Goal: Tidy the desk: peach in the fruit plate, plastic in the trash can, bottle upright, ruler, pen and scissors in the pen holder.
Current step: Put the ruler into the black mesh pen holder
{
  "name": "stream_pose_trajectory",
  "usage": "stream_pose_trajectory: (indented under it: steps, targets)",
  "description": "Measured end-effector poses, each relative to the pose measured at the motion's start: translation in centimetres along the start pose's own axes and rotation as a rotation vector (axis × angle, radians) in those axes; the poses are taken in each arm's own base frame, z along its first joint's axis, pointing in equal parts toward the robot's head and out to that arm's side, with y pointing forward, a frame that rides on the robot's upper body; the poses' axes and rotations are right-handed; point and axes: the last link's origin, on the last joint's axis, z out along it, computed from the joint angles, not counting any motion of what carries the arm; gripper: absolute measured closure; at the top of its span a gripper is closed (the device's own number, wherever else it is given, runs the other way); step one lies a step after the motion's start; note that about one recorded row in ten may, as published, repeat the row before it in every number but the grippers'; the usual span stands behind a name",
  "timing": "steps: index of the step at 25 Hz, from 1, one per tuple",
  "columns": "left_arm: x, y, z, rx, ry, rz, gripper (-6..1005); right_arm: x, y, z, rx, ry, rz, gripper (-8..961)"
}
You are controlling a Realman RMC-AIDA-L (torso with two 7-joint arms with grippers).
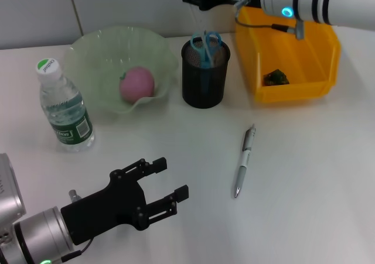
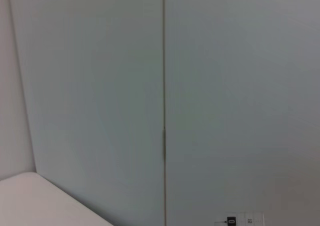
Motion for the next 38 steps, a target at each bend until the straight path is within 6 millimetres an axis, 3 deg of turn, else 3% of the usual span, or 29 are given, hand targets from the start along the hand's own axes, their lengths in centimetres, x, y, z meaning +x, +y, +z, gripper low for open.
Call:
stream_pose_trajectory:
  steps: [38]
  targets:
    - [0.1,0.3,0.1,-0.012,0.011,0.012,244,2.1,0.0,1.8,0.010,0.036,0.056,571]
